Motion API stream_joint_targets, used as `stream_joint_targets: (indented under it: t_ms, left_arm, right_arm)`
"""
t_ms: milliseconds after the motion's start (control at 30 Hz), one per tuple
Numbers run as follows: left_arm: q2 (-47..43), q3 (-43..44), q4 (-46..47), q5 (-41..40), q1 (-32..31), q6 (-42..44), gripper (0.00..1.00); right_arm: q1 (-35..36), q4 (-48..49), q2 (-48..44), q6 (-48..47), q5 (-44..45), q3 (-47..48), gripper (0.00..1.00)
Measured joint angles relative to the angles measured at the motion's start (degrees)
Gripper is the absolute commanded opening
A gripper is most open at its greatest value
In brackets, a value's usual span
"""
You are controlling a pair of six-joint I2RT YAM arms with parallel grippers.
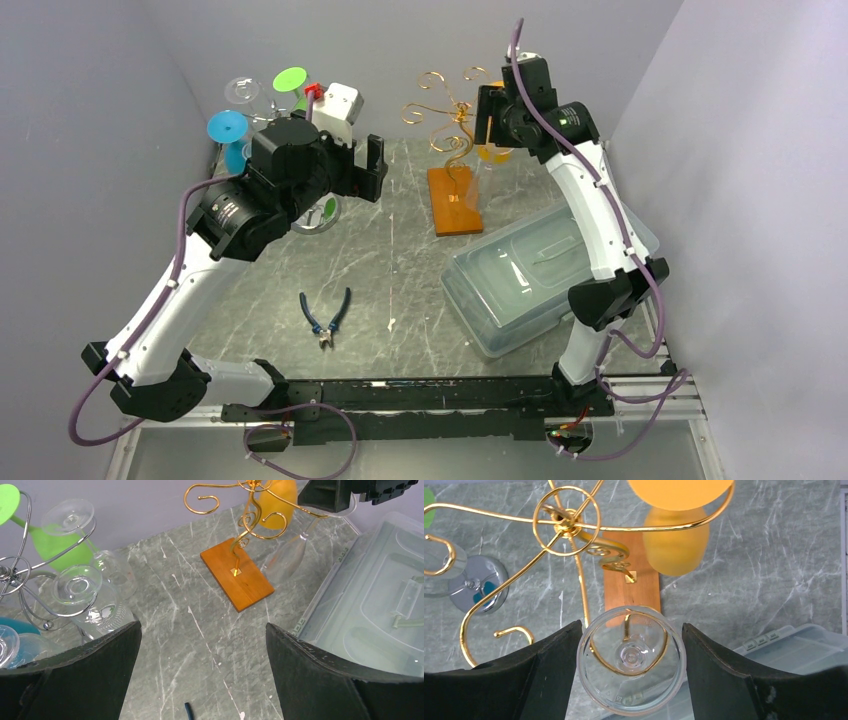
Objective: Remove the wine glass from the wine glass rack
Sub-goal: Pick up the wine glass from the wine rack.
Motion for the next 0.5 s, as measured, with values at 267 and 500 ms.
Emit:
stream_joint_targets:
  t_ms: [267, 500]
  left_arm:
    - [0.0, 0.0, 0.2, -0.6, 0.0, 0.2, 0.99]
    - [0.0, -0.1, 0.5, -1.0, 0.0, 0.6, 0.99]
  right_arm:
    - [1.8, 0.1, 0.0, 0.0, 0.6, 1.1, 0.34]
    - [1.8, 0.5, 0.0, -0.1, 2.0, 1.7, 0.34]
